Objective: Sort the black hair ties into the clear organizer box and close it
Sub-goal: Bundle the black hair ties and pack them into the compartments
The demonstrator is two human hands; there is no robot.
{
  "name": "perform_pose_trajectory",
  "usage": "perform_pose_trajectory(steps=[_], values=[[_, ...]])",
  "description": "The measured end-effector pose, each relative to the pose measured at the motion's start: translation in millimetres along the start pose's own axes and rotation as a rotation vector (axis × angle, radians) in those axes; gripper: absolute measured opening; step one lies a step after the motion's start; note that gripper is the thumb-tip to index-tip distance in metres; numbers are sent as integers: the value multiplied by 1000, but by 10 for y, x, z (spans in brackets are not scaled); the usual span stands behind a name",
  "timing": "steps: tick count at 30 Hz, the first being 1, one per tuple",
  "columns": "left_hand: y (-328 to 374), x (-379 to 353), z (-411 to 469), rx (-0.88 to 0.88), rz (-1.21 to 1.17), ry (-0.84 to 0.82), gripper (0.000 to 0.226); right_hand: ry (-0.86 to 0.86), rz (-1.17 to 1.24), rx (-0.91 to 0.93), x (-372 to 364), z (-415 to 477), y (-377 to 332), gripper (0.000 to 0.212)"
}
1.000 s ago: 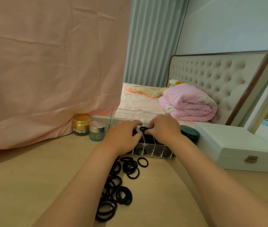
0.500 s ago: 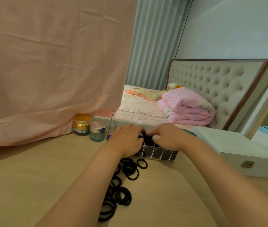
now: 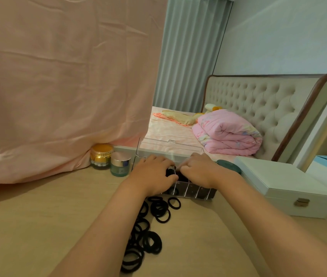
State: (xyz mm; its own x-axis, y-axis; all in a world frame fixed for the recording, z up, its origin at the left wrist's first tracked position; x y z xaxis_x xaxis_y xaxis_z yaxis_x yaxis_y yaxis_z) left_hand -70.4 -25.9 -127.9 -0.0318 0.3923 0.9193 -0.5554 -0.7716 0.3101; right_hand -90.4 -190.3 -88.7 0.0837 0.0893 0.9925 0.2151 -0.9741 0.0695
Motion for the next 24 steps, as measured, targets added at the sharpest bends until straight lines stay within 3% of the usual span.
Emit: perform_pose_trajectory(steps=[6,14,18,24], values=[[42,-25,-2,-11,30,30,52,-3,39,19,-110,-91,-13,56],[138,111,-67,-50,-53,144,40,472,360,-13,-3,-573,-63,39],[224,223,-199,-88,-65,237,24,410,337,36,-127,-705,-231,31],[238,275,-531,-88,-50,182,11,247,120,78,-347,-737,-451,27]])
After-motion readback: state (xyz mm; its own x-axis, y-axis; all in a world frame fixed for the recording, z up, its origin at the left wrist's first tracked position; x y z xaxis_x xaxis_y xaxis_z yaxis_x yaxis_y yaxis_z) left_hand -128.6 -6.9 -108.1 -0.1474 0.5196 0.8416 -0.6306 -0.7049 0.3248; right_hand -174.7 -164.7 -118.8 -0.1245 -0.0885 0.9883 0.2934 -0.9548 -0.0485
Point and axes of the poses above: each hand's wrist, its own z-axis towards the middle knuckle, its own x-axis out of the back of the hand, y = z × x, the point moved 1 cm from there along z, towards the middle knuckle, and after that the axes turned 3 degrees about x, right-handed, at the moved point
